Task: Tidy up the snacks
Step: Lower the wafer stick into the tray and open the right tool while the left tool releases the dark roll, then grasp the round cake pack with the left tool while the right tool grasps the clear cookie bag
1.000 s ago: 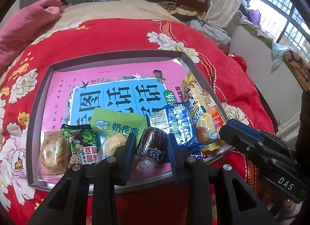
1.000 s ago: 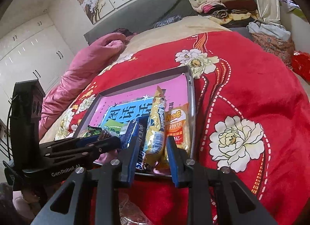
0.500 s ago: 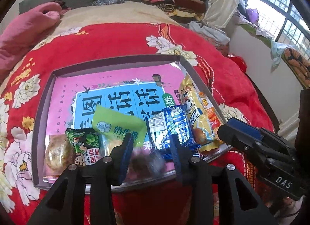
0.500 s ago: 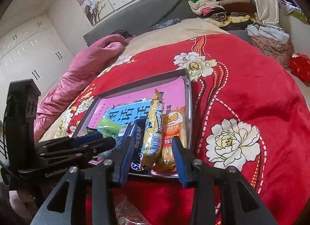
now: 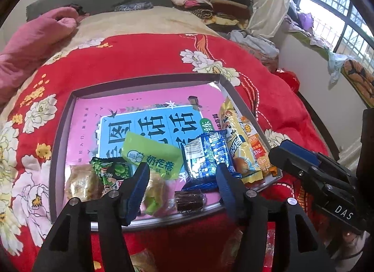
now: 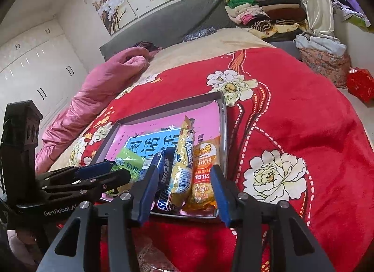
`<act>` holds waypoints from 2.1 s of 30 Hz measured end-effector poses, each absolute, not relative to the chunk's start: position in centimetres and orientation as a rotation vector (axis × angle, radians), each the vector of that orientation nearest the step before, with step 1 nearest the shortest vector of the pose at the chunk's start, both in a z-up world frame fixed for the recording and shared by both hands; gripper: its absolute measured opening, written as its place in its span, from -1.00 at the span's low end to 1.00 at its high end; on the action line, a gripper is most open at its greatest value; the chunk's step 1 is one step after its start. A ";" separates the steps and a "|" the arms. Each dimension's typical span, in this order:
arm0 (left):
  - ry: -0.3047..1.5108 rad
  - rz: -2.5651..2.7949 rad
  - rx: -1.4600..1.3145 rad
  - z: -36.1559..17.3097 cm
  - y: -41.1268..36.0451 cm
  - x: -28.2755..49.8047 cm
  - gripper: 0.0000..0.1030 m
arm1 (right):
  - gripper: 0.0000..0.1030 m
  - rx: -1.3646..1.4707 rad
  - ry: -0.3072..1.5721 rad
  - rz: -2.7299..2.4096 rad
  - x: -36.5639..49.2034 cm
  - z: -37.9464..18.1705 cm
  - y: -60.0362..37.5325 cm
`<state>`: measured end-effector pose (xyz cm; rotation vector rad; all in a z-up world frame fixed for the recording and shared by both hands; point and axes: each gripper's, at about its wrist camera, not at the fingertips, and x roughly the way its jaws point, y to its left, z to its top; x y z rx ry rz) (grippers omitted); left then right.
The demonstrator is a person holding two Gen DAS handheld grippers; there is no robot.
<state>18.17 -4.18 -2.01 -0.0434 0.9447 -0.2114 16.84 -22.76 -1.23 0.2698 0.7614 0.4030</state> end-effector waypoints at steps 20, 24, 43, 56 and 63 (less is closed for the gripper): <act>0.896 -0.145 -0.064 0.2 -0.8 15.9 0.52 | 0.23 0.222 0.697 0.496 15.4 0.3 -21.2; 0.895 -0.135 -0.071 0.6 0.3 15.3 0.53 | 0.30 0.209 0.701 0.507 14.6 0.3 -21.2; 1.066 -0.122 0.011 -5.6 2.2 10.1 0.53 | 0.35 -0.227 0.885 0.584 10.4 -2.8 -16.8; 1.122 -0.118 -0.058 -8.2 1.6 10.1 0.47 | -0.13 -0.500 0.925 0.604 8.9 -6.7 -13.6; 1.107 -0.150 -0.102 -7.9 2.1 10.2 -0.13 | -0.22 -0.184 0.935 0.724 9.7 -4.3 -15.7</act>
